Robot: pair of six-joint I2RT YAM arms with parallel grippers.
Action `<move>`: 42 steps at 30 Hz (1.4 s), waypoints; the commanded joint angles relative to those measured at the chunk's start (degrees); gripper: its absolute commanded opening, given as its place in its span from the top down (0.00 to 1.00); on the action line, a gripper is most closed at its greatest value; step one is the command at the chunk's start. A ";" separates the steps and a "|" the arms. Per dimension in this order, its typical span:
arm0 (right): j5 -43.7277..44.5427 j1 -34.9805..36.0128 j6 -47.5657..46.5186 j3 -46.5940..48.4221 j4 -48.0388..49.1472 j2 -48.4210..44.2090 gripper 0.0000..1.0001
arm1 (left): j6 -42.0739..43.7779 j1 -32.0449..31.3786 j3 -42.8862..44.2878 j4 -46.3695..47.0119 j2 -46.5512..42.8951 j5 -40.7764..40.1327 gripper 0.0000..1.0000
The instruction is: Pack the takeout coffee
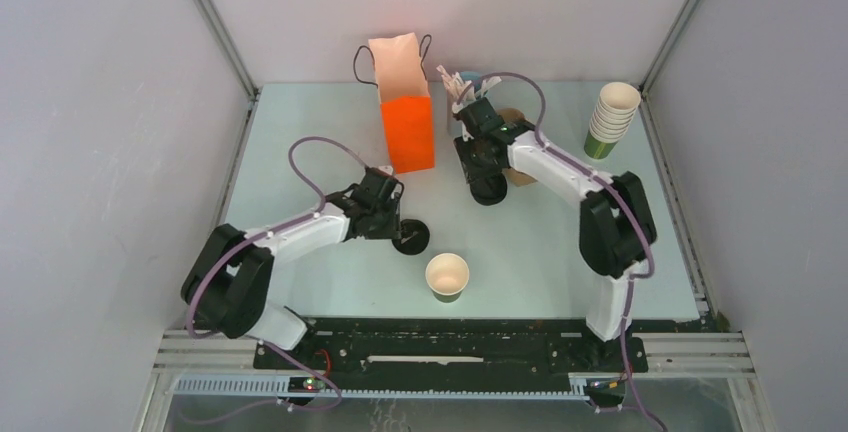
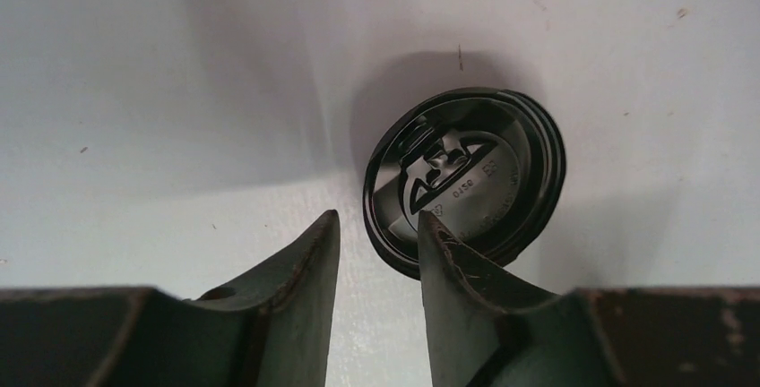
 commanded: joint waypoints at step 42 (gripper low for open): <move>-44.79 8.96 54.12 -34.52 55.58 -55.34 0.04 | -46.31 0.11 -14.11 85.34 -28.88 46.68 1.00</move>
